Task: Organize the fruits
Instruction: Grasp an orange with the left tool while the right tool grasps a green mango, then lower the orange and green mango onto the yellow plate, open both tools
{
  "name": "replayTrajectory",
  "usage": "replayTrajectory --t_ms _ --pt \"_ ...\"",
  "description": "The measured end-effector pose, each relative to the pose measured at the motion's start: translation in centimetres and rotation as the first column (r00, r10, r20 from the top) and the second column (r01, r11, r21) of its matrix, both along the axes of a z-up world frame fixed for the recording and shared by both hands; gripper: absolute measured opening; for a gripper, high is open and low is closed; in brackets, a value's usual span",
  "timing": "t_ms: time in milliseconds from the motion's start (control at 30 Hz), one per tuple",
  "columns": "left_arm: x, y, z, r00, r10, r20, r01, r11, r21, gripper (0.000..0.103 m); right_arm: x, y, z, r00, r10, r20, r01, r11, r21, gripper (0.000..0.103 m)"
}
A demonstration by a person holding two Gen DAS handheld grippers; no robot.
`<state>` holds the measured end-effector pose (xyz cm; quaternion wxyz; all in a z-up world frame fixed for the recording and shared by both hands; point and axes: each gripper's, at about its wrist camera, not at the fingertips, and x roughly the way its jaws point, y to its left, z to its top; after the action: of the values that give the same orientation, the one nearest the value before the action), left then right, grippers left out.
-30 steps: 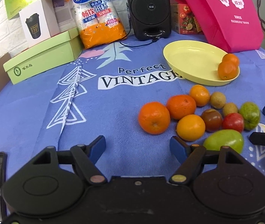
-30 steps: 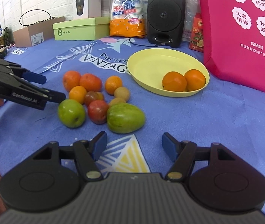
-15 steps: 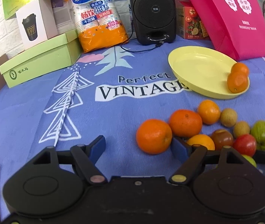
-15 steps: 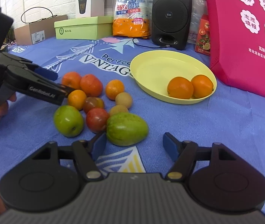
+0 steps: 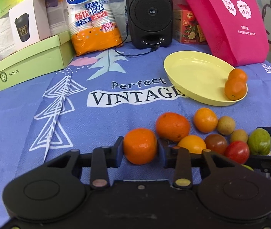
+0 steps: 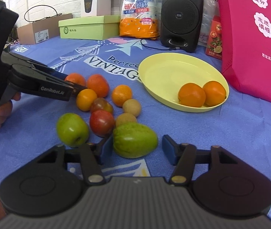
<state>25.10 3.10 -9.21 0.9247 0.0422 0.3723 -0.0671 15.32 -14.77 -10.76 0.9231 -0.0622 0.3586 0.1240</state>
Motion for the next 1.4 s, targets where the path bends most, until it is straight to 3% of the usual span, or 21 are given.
replayTrajectory --t_ms 467,967,1400 --pt "-2.6 1.9 1.6 1.000 0.008 -0.012 -0.009 0.996 -0.089 0.034 -1.5 0.0 0.5 1.000 0.003 0.013 -0.004 1.000 0.003 0.048" --pt "-6.1 1.2 3.5 1.000 0.004 0.005 -0.003 0.998 -0.070 0.034 -5.1 -0.8 2.1 0.998 -0.018 0.057 0.017 1.000 0.015 0.048" --pt "-5.9 0.0 5.3 0.998 -0.044 0.038 0.048 0.995 -0.086 0.034 -5.0 -1.7 3.3 0.996 -0.036 0.086 0.036 0.999 0.003 0.048"
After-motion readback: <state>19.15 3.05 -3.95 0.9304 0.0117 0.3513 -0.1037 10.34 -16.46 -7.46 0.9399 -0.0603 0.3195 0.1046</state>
